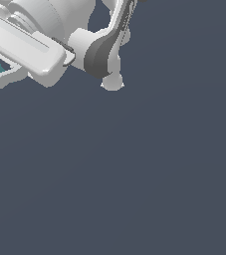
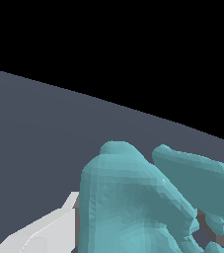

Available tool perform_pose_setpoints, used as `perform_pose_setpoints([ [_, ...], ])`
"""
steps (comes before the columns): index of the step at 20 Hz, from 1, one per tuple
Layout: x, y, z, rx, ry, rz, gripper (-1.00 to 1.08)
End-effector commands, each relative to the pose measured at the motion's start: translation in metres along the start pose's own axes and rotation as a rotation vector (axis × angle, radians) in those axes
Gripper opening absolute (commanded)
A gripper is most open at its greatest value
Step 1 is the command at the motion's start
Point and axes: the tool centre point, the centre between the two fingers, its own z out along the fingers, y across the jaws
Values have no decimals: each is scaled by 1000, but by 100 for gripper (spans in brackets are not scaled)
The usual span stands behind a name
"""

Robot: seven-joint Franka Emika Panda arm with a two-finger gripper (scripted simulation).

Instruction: Pick up the object and move it to a goal position.

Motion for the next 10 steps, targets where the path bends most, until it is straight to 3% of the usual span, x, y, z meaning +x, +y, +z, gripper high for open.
perform_pose_setpoints([
  [1, 2, 3, -4, -13, 8, 11, -100],
  [10, 2, 7, -8, -27, 15, 23, -100],
])
